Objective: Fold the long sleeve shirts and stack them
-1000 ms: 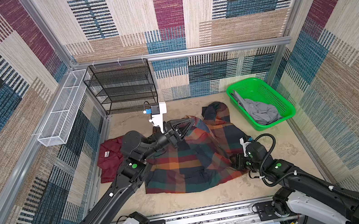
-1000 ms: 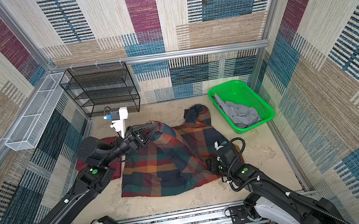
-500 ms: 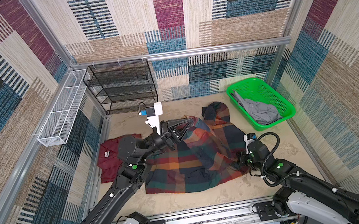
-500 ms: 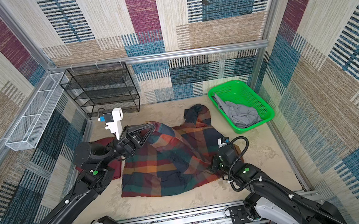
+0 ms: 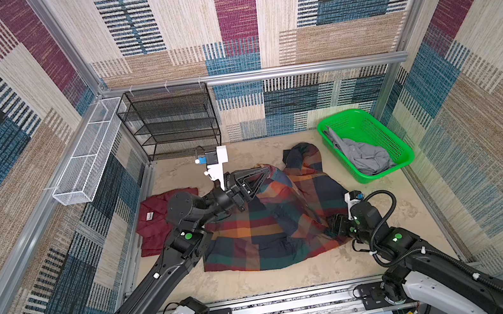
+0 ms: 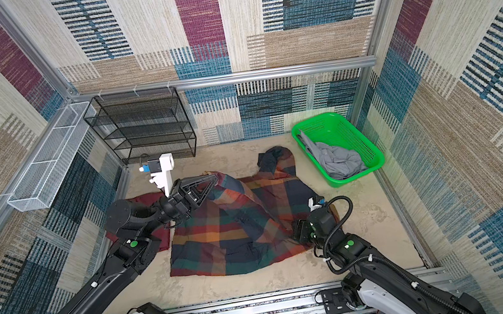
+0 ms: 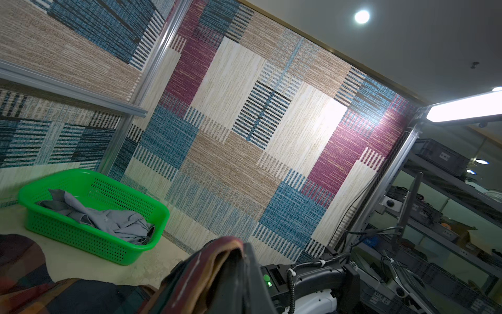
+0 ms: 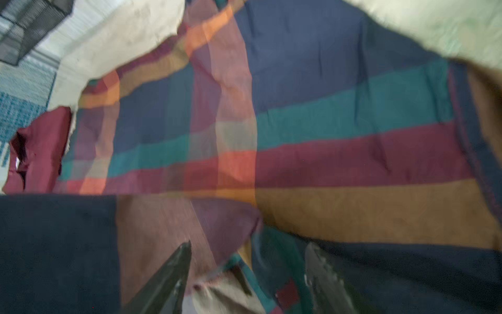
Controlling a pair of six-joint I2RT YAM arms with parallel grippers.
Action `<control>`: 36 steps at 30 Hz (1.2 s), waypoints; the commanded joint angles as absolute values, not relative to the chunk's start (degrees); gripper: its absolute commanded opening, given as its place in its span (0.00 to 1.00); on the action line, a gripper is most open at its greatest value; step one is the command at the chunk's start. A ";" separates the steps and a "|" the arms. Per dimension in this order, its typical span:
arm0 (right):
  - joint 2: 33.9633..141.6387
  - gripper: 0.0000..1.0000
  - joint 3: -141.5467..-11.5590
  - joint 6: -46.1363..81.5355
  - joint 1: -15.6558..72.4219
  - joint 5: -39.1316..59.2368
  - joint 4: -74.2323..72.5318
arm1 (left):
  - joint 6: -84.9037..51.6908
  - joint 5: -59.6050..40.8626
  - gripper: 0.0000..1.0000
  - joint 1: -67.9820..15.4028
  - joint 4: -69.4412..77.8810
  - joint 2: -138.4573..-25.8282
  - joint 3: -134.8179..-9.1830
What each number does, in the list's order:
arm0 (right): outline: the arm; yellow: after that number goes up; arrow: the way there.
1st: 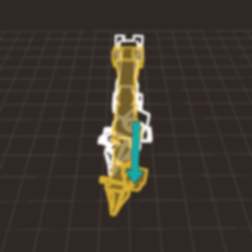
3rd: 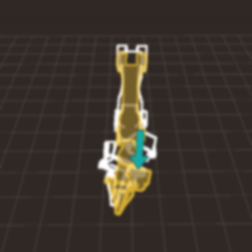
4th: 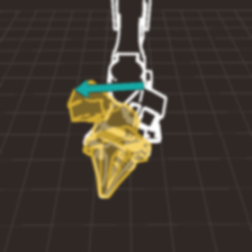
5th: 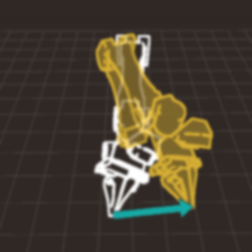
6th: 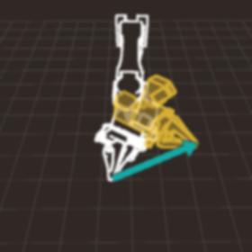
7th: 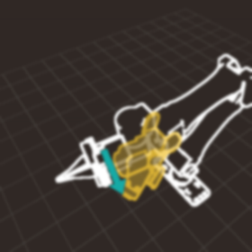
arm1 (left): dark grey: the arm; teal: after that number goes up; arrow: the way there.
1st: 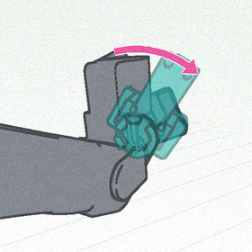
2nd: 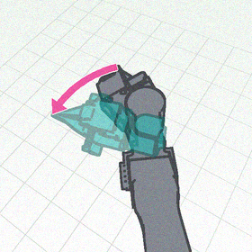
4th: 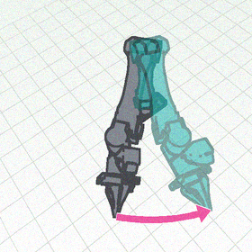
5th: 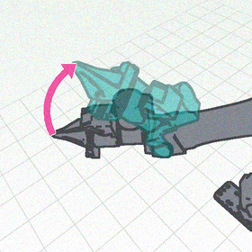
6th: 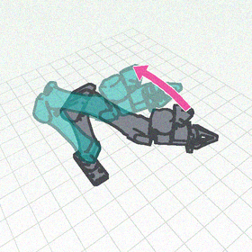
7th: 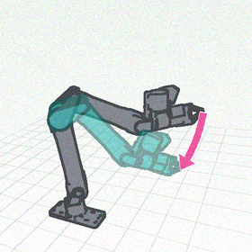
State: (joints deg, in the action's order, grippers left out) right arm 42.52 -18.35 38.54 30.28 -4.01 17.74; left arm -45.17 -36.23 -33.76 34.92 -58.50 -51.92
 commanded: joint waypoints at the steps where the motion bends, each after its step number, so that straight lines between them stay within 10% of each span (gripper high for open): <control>1: 43.44 0.70 -16.51 38.76 30.36 -0.29 14.09 | -44.63 -33.89 0.00 -33.59 32.53 -58.34 -52.74; 7: 47.04 0.62 -16.83 37.34 30.30 -1.57 11.77 | -45.60 -34.32 0.00 -33.64 33.36 -58.82 -52.93; 21: 44.68 0.00 -20.56 39.19 30.32 -13.84 16.61 | -47.45 -39.49 0.00 -33.56 43.89 -56.76 -48.34; 36: 42.16 0.00 -21.74 57.60 29.41 -22.01 31.48 | -48.10 -35.16 0.00 -32.52 42.11 -35.80 -18.87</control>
